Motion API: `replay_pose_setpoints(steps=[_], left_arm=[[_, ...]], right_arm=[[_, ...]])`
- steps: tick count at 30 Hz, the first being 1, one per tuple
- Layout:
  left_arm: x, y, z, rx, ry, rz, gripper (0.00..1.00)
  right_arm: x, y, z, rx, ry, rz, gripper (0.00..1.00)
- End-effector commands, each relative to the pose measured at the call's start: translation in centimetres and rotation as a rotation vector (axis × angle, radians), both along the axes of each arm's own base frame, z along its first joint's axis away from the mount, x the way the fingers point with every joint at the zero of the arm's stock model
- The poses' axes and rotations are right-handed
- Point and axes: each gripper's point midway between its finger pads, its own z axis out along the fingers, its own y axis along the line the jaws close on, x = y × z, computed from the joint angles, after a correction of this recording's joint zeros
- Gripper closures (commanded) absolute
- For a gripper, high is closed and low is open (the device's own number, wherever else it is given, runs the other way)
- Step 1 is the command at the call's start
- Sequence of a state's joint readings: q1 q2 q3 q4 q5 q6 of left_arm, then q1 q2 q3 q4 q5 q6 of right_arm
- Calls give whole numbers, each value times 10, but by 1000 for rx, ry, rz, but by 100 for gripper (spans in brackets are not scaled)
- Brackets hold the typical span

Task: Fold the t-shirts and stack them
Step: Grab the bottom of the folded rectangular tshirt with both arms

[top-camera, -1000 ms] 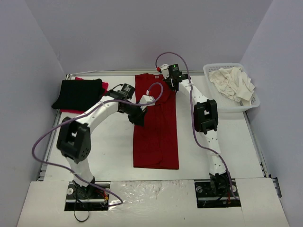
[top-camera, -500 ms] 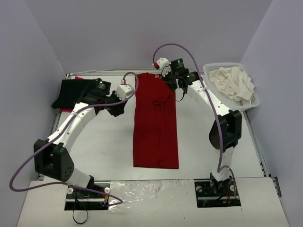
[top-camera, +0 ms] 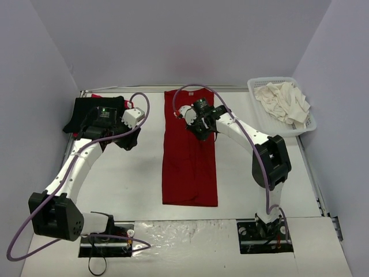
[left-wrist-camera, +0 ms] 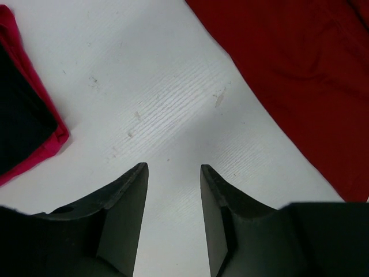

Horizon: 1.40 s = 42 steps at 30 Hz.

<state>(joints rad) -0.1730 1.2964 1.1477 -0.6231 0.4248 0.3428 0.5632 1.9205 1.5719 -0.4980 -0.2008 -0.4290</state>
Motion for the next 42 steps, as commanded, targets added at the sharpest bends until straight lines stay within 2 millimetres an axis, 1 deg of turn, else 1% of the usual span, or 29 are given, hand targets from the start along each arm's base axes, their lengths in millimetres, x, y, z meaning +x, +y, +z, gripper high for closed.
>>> replay_pose_setpoints(steps=[1, 2, 7, 8, 9, 11, 12, 13, 14, 15, 16, 17, 18, 19, 20, 21, 23, 24, 25, 26, 27, 28, 30, 31, 33, 36, 37, 39, 42], left_arm=[[2, -1, 12, -28, -47, 3, 59], [1, -1, 12, -32, -47, 1, 59], [-2, -3, 10, -54, -52, -15, 53], [-4, -3, 9, -54, -52, -19, 52], [-5, -3, 10, -56, -57, -24, 49], [-10, -7, 12, -62, -66, -65, 46], [-17, -8, 15, -67, -60, -87, 43], [-23, -15, 18, -89, -54, -128, 43], [-29, -18, 20, -81, -62, -179, 43], [-42, -21, 21, -78, -31, -210, 43], [-50, -24, 20, -74, -16, -240, 43], [-64, -32, 19, -61, -1, -304, 44], [-70, -35, 19, -43, -5, -333, 44], [-79, -41, 11, 12, -10, -388, 46], [-87, -42, 12, 55, -35, -415, 48], [-94, -42, 1, 106, -25, -435, 48], [-110, -48, -7, 187, -33, -501, 48], [-117, -50, -12, 200, -19, -525, 48], [-129, -57, -21, 223, 7, -588, 48], [-134, -56, -28, 267, 23, -598, 48], [-141, -59, -35, 287, 40, -625, 48], [-149, -59, -47, 316, 67, -658, 48], [-162, -66, -58, 354, 64, -740, 48], [-169, -71, -64, 368, 54, -781, 45], [-173, -75, -66, 381, 39, -808, 43], [-184, -87, -71, 355, 44, -853, 41], [-183, -92, -72, 347, 31, -855, 40], [-183, -98, -73, 341, 10, -871, 40], [-182, -108, -78, 336, -14, -876, 40]], right_arm=[[-12, 3, 1, 6, 36, 13, 100], [-12, 5, -7, -4, 49, 21, 100], [-12, 14, -23, -24, 90, 35, 100], [-12, 15, -32, -37, 108, 41, 100], [-10, 18, -31, -38, 106, 43, 100], [-11, 17, -39, -65, 130, 51, 100], [-9, 17, -36, -67, 128, 52, 100], [-12, 14, -33, -76, 134, 62, 99], [-14, 12, -28, -80, 129, 65, 92], [-18, 8, -24, -87, 131, 70, 81], [-27, 1, -20, -108, 156, 77, 78], [-33, -5, -8, -112, 149, 93, 70], [-40, -11, -5, -127, 163, 103, 66], [-56, -24, 3, -153, 194, 114, 62], [-66, -32, 7, -164, 209, 112, 56], [-81, -46, 11, -181, 225, 105, 54], [-93, -62, 15, -200, 219, 71, 51], [-93, -73, 26, -172, 183, 35, 50], [-104, -86, 16, -179, 210, 5, 50], [-105, -94, 17, -153, 204, -27, 49], [-97, -113, 29, -86, 164, -97, 49], [-100, -126, 23, -73, 175, -138, 48], [-88, -151, 33, 9, 132, -253, 48], [-91, -158, 30, 27, 143, -281, 48], [-86, -169, 35, 91, 125, -334, 47], [-84, -189, 28, 102, 127, -400, 46], [-83, -200, 25, 108, 131, -441, 46], [-79, -212, 20, 133, 147, -495, 46], [-78, -218, 15, 153, 171, -522, 46]])
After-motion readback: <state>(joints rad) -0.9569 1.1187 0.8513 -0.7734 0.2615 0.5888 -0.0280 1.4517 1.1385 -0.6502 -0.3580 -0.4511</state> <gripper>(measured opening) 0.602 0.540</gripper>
